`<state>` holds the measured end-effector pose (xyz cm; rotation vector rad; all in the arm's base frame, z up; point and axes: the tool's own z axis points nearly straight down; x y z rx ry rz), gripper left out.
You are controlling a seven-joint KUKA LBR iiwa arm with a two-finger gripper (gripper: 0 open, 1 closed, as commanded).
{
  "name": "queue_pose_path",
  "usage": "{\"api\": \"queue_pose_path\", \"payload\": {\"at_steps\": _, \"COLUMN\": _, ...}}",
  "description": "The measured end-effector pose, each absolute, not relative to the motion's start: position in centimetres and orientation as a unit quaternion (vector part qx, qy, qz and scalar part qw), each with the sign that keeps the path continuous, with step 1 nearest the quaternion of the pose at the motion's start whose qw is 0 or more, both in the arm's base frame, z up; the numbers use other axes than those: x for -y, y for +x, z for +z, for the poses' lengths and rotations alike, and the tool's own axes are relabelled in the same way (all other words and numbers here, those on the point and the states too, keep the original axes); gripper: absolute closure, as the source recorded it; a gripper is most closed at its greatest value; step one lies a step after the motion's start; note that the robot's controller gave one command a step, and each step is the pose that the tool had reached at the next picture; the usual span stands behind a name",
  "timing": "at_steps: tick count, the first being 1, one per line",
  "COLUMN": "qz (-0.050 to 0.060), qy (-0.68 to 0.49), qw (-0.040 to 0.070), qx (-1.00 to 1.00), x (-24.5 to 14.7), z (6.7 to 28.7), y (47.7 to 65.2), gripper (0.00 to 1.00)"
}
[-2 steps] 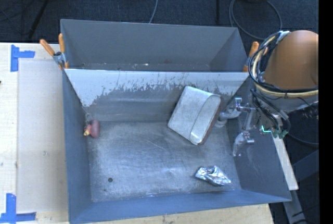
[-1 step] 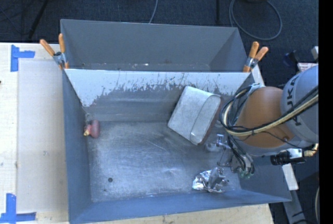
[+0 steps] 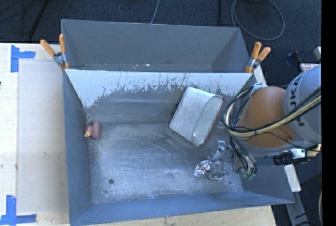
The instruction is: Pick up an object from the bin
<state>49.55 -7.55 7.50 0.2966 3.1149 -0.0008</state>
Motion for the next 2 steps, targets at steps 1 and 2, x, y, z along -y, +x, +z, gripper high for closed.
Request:
{"api": "queue_pose_path", "payload": {"at_steps": 1, "qz": 0.0, "qy": 0.082, "qw": 0.004, "qx": -0.997, "x": 9.5, "z": 18.7, "y": 50.8, "gripper": 1.0}}
{"api": "queue_pose_path", "payload": {"at_steps": 2, "qz": 0.0, "qy": 0.092, "qw": 0.005, "qx": -0.996, "x": 7.2, "z": 33.0, "y": 49.4, "gripper": 1.0}}
